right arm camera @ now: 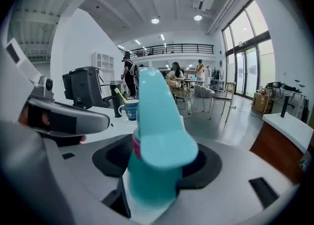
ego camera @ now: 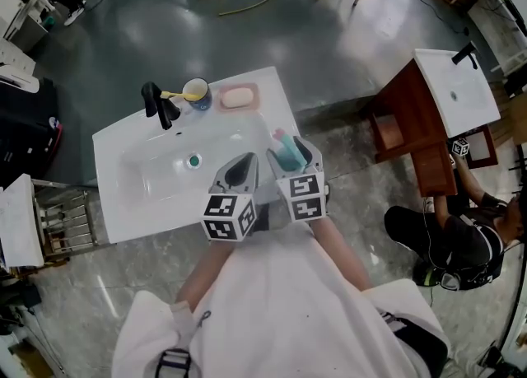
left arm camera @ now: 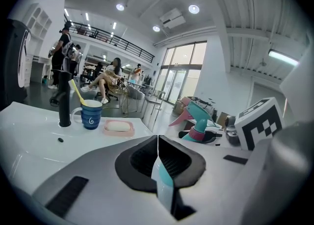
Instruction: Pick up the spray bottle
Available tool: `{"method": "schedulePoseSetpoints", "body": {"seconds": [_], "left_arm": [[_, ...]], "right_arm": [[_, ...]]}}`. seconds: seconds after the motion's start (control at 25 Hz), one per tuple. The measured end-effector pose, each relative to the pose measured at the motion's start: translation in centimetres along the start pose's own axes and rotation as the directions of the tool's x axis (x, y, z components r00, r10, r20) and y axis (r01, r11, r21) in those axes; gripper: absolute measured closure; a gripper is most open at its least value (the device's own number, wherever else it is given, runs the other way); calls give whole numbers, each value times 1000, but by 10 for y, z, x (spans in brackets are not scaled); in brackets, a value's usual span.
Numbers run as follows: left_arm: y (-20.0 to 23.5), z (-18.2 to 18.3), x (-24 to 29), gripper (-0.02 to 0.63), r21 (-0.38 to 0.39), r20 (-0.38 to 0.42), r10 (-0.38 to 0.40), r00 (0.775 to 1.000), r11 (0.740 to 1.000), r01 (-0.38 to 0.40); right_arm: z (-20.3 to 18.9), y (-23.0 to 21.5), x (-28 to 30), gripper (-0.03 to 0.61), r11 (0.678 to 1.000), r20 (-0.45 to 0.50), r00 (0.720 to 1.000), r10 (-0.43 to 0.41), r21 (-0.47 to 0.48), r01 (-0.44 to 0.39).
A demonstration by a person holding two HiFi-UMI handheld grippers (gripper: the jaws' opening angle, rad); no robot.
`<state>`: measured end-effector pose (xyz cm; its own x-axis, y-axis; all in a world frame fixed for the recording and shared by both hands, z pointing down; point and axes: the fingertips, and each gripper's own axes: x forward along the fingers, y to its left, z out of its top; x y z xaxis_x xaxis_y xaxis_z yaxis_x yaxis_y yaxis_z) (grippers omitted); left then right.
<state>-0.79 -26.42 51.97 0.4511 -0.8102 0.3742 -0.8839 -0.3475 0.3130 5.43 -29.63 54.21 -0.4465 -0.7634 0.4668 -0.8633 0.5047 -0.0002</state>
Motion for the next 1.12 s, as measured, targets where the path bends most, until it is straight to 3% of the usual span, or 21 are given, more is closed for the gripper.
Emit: {"method": "schedulePoseSetpoints", "body": {"seconds": [0.56,0.92,1.12], "left_arm": [[7,21,-10,588,-27,57,11,998,1000,-10],[2,35,-15,588,9,89,-8,996,1000,8],[-10,42,-19,588,26,114,-28,993,999,26]], "right_arm": [[8,2,-4,295,1000,38,999,-13,28,11],[40,-13,-32,295,993,108,991,-80,89,71],[56,-17,-56,295,992,154,981,-121,54,114]]}}
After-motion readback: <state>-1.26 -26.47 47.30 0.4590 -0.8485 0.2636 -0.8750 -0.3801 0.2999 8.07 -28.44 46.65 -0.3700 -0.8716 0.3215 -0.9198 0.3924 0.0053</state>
